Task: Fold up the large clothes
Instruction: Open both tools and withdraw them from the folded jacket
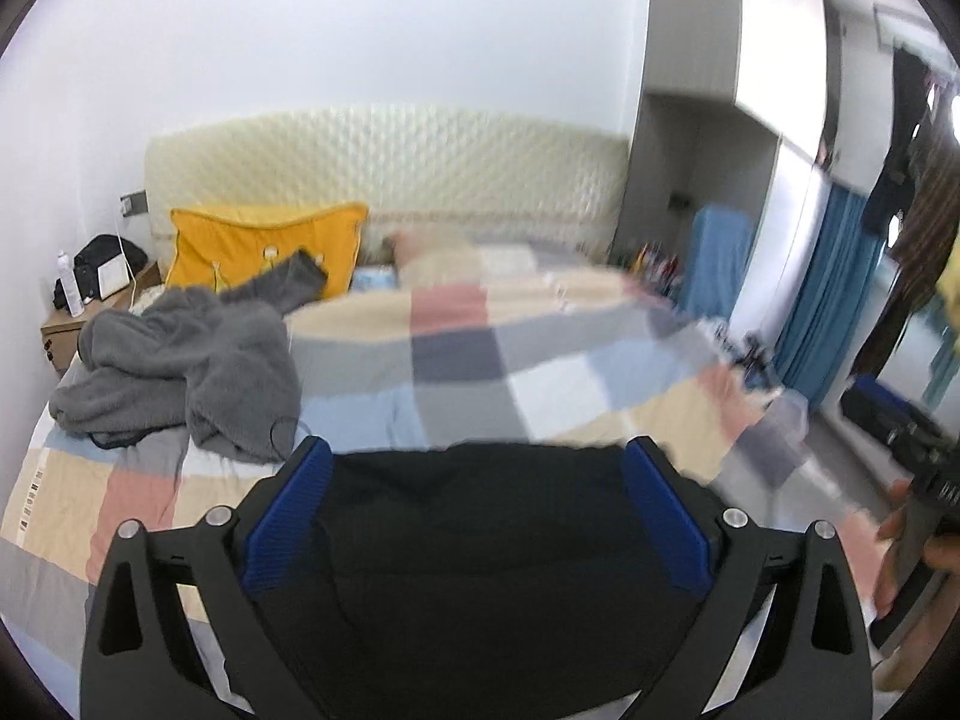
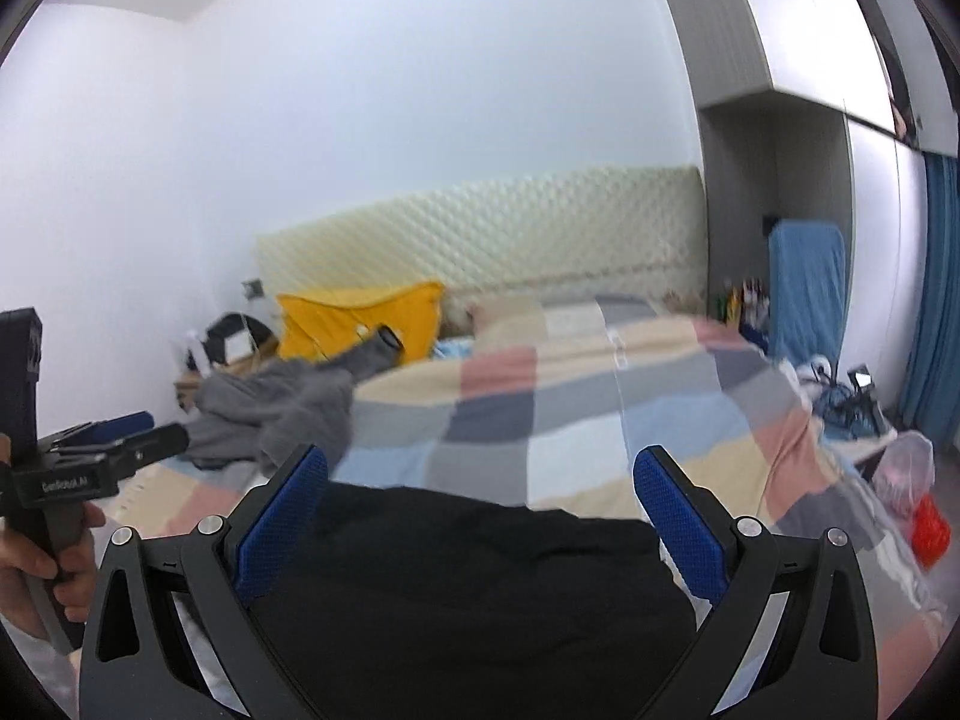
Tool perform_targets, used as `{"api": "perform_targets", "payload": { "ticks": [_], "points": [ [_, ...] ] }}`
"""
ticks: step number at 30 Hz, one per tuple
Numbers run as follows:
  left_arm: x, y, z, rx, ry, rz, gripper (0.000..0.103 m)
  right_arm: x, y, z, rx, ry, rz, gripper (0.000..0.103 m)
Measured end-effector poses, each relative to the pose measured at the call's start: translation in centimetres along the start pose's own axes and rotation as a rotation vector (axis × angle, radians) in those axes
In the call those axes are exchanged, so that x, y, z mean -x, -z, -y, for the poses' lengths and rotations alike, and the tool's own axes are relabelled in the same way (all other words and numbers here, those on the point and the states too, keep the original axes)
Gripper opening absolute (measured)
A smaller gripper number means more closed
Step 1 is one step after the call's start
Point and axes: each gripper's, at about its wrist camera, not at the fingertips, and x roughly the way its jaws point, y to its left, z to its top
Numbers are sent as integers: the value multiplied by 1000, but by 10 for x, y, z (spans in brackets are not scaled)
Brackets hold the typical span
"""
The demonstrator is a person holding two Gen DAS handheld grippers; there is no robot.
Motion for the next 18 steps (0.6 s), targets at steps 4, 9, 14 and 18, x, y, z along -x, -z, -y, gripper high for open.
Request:
{"api": "perform_targets", "payload": {
  "ticks": [4, 9, 14, 18],
  "points": [
    [55, -15, 10, 5, 5, 64, 98, 49, -13, -20, 6, -26, 61, 103],
    [112, -10, 27, -57, -10, 131, 100, 102, -16, -44, 37, -56, 131, 103],
    [143, 12, 39, -92, 6, 155, 101, 138, -6, -66, 73, -84, 170, 103],
    [158, 29, 46, -108, 7, 166, 101, 154, 9, -80, 84, -81, 185, 103]
  ]
}}
